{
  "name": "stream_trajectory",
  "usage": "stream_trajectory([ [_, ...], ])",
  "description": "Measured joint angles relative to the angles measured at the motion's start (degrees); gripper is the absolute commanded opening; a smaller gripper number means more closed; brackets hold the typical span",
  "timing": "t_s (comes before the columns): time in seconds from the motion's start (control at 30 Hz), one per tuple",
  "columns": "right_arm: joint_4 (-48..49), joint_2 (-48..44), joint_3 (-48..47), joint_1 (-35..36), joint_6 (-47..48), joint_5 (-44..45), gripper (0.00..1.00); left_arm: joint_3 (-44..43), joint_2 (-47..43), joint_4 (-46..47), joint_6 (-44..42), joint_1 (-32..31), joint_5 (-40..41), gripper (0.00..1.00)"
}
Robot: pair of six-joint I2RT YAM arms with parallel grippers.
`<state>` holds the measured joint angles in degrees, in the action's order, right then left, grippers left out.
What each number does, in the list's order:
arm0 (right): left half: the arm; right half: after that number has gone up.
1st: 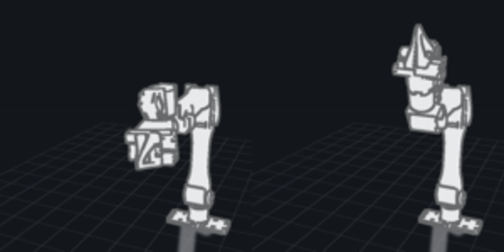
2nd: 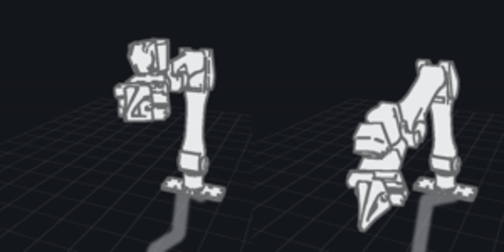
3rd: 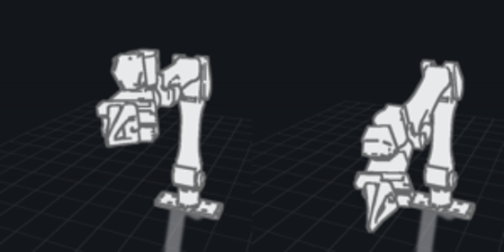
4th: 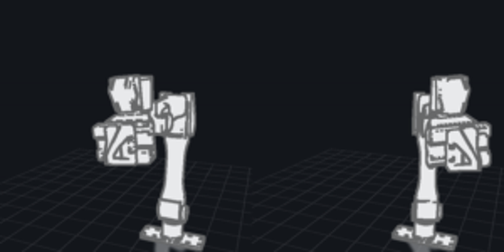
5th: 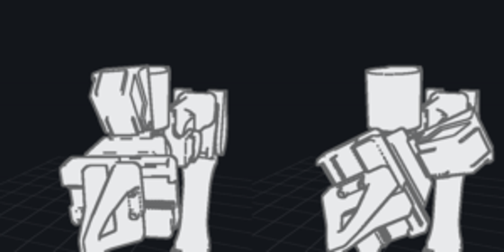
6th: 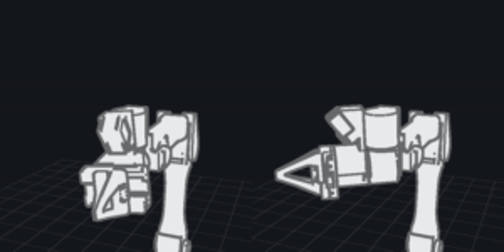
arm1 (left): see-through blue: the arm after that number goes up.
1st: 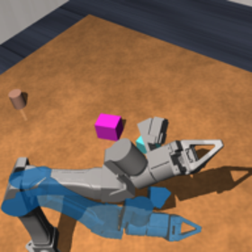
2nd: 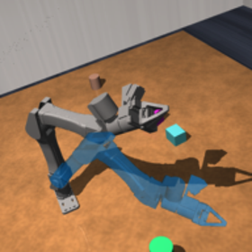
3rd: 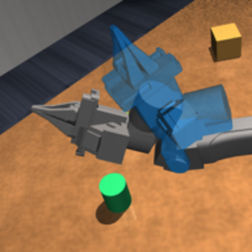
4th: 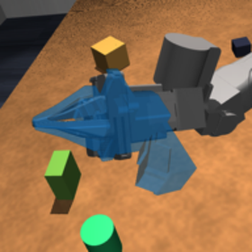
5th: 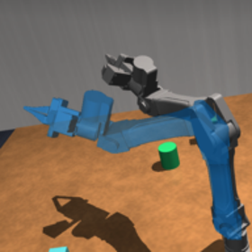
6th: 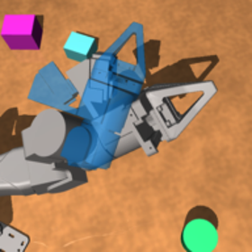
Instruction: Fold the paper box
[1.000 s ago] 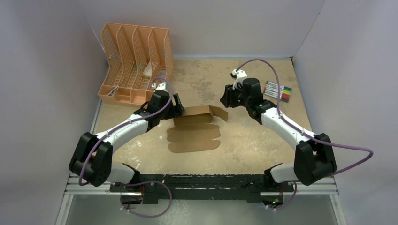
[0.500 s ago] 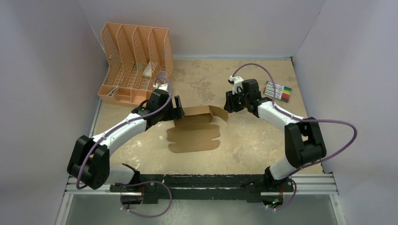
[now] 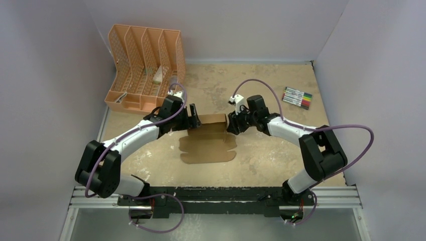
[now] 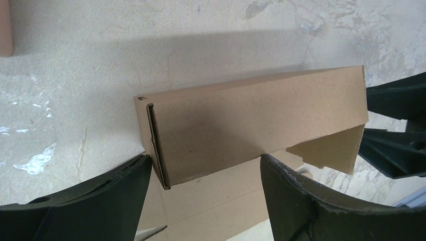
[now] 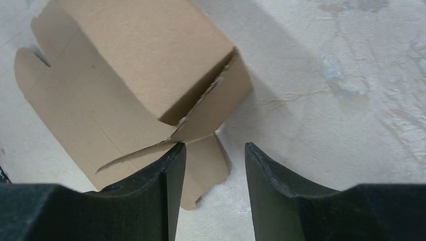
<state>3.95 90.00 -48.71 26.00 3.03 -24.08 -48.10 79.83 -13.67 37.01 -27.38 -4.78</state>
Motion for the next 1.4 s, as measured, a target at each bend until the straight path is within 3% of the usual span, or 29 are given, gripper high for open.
stream_trajectory([
  [0.5,18.49,2.25,5.22,3.26,3.58,0.79,0.52,-0.02,0.11,0.57,-0.52,0.0,-3.02,0.78],
  [0.63,20.55,5.05,5.25,3.26,4.0,1.09,0.54,-2.6,0.15,-4.57,-3.61,0.0,-1.81,0.79],
  [0.9,13.79,-0.46,4.31,1.88,6.23,0.13,0.6,-15.98,-0.55,-13.81,-10.91,0.76,5.38,0.8],
  [1.17,3.63,-4.55,-4.0,-8.37,11.21,-5.75,0.59,-20.63,3.72,-14.45,-12.17,1.14,6.43,0.79],
  [1.4,-0.7,-2.6,-8.11,-10.84,15.52,-6.43,0.55,-22.12,8.46,-17.92,-12.09,2.75,6.86,0.8],
])
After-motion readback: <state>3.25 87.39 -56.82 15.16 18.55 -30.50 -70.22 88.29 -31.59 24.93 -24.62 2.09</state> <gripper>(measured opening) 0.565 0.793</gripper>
